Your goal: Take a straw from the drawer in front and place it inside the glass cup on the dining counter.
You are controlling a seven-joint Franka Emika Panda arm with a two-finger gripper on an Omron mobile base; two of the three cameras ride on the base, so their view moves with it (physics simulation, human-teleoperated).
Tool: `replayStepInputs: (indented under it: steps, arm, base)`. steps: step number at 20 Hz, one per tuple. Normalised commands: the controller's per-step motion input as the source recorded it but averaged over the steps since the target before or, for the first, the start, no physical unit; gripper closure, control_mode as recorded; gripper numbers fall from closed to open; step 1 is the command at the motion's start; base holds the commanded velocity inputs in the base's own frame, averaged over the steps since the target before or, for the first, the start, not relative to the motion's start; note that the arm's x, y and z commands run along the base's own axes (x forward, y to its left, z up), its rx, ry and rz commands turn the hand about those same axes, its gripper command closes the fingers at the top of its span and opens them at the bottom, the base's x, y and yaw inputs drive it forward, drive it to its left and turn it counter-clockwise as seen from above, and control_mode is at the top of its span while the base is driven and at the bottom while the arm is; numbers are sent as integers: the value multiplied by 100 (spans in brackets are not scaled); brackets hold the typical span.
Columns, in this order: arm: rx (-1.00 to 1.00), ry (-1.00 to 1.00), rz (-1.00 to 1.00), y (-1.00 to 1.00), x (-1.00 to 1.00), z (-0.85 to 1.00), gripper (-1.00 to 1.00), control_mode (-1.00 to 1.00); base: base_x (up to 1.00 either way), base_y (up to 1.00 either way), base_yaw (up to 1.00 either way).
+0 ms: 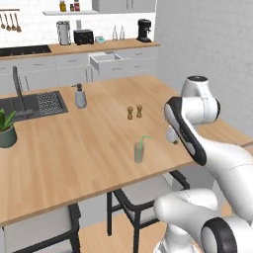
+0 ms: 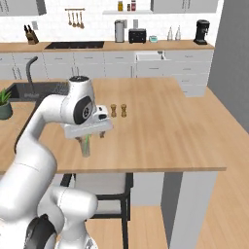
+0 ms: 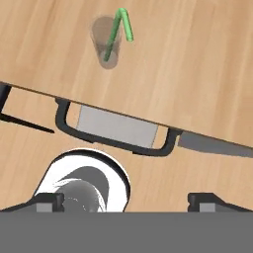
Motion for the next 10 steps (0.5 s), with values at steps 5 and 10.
replayStepInputs:
  steps: [5,10]
  arm:
    - [1,0,-20,-80,-10,0,-100,-100]
    - [0,0,-22,-77,0,0,-100,-100]
  base:
    - [0,0,0]
    - [0,0,0]
